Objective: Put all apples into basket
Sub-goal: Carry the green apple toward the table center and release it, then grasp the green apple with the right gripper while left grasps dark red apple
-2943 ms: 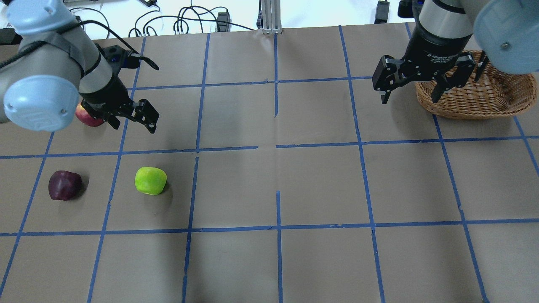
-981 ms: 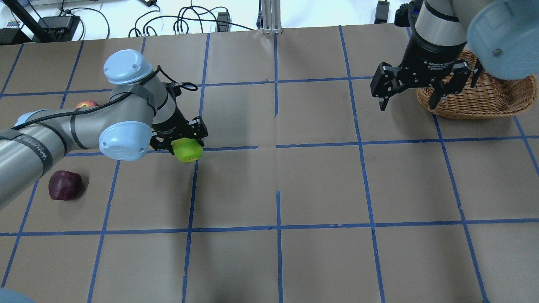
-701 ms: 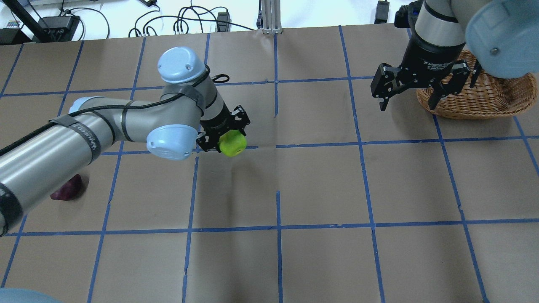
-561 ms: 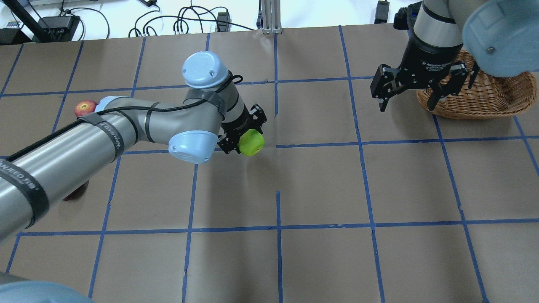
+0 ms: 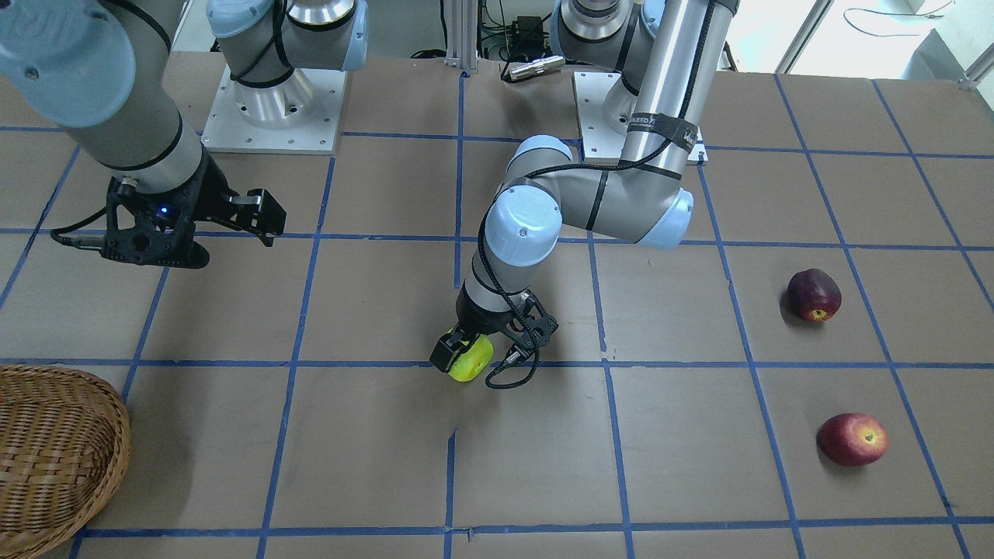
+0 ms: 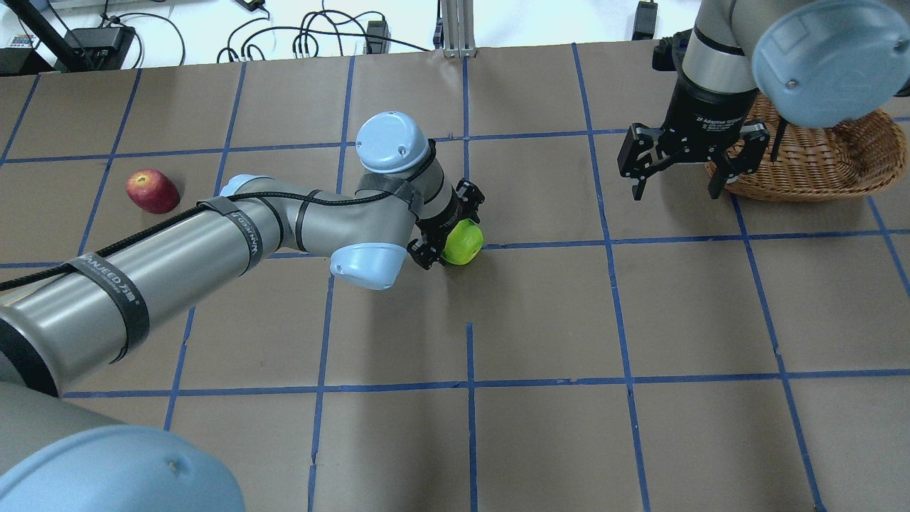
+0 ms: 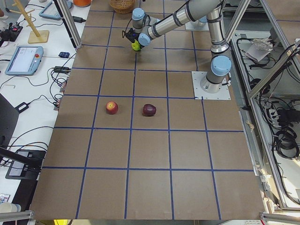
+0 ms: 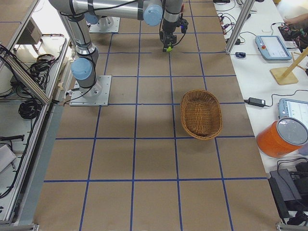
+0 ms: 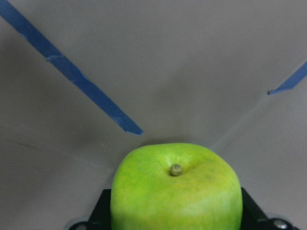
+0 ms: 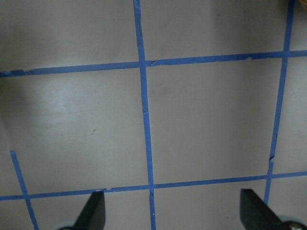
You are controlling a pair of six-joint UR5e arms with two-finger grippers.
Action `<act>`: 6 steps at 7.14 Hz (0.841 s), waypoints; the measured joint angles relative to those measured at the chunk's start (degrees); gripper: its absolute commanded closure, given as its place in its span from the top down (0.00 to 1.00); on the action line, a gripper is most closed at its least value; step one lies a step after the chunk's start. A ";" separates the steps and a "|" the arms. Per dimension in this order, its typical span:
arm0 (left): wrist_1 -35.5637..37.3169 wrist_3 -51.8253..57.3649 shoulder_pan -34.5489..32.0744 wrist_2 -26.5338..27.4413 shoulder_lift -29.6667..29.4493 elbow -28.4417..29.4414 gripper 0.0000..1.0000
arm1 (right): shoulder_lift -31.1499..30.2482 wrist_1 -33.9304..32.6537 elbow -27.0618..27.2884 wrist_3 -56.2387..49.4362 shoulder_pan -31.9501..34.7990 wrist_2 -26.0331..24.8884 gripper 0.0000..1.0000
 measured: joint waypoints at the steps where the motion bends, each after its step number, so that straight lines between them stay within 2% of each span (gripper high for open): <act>1: -2.31 3.92 1.66 -0.23 1.13 1.35 1.00 | 0.74 -0.79 0.12 0.02 0.28 0.20 1.00; 3: -18.05 18.79 6.36 1.49 4.95 8.02 1.00 | 2.77 -4.76 0.51 0.19 2.46 1.84 1.00; 4: -26.27 30.89 9.33 4.26 7.42 10.63 1.00 | 4.38 -8.90 0.62 0.34 5.14 3.54 1.00; 6: -35.18 56.35 17.30 8.71 12.80 12.15 1.00 | 8.79 -17.15 0.65 0.64 11.69 5.06 1.00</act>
